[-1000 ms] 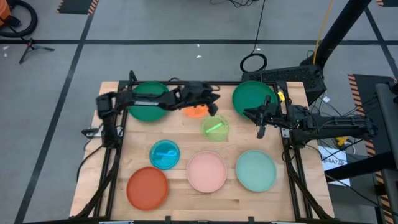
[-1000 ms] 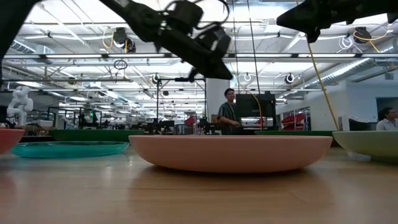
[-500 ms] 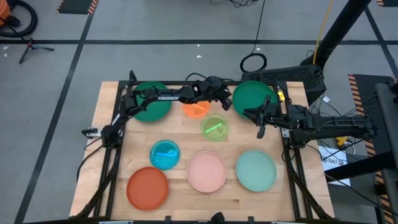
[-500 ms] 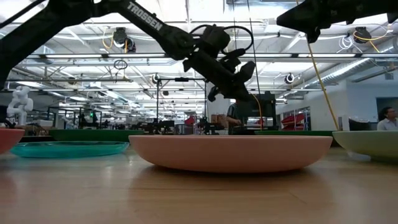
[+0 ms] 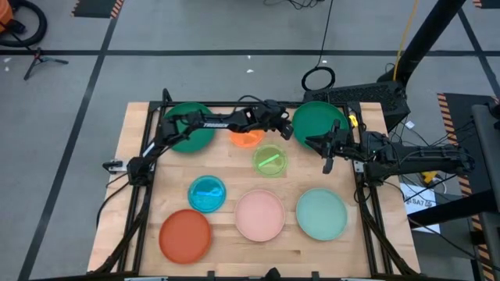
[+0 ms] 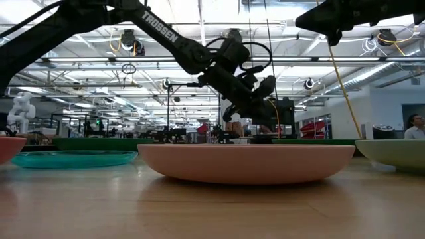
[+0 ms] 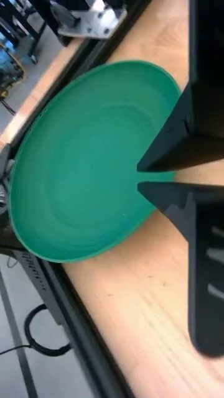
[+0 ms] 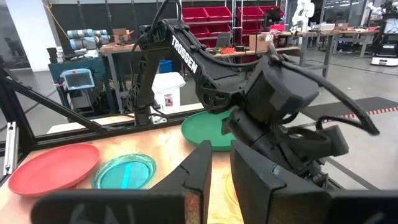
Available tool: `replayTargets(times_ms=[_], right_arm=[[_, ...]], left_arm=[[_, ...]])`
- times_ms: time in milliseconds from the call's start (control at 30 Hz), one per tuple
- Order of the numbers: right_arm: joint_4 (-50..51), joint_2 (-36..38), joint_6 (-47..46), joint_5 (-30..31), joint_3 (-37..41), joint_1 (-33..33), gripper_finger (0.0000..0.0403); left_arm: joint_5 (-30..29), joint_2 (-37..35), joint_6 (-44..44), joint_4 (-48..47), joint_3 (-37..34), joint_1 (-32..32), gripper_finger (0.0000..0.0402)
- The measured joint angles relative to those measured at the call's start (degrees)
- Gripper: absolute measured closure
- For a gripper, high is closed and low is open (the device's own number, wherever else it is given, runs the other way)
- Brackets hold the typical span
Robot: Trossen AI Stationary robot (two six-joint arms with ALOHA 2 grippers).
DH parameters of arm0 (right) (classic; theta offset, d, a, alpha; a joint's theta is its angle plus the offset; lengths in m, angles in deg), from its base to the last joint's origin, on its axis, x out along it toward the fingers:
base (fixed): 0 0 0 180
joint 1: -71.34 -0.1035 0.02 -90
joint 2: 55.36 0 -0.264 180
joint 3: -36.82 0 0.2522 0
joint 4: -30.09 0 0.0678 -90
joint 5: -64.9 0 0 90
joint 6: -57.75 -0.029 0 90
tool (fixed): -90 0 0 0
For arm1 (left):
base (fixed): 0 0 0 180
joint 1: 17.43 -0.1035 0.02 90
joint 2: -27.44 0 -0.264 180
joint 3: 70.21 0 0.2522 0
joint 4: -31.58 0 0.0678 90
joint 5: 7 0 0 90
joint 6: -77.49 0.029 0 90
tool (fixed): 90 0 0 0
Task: Stack plastic plates
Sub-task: Stack the right green plate on top of the left green plate
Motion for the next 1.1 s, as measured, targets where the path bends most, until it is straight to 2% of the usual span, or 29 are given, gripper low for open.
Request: replayTargets(times_ms=[300, 433, 533, 600, 700, 767, 967, 1100], right_arm=[[0.00, 0.00, 0.71, 0.00, 0.00, 0.00, 0.0349], [0.02, 0.00, 0.85, 0.02, 0.00, 0.00, 0.0349], [0.15, 0.00, 0.85, 0.00, 0.00, 0.00, 0.0349], [0.61, 0.00, 0.87, 0.00, 0.00, -0.02, 0.0349], [0.87, 0.00, 0.90, 0.01, 0.00, 0.00, 0.0349], [0.83, 0.00, 1.18, 0.02, 0.00, 0.00, 0.0349], [-0.02, 0.00, 2.43, 0.00, 0.00, -0.02, 0.0349], [0.00, 0.51, 2.43, -0.04, 0.00, -0.02, 0.0349]], left_arm=[[-0.60, 0.13, -0.90, -0.04, 0.00, 0.04, 0.0264], [-1.12, 0.13, 3.15, -0.89, 0.00, 0.04, 0.0241], [2.82, -0.10, 13.85, -3.04, 0.06, 0.08, 0.0239], [5.97, -0.34, 23.95, -8.37, 1.71, 0.46, 0.0238], [6.39, -0.52, 39.01, -19.36, 5.83, 1.59, 0.0238], [4.66, -0.52, 46.62, -23.10, 7.73, 2.51, 0.0238], [3.90, -0.52, 64.59, -22.47, 9.27, 4.48, 0.0238], [3.91, -0.52, 68.75, -20.96, 9.27, 4.76, 0.0238]])
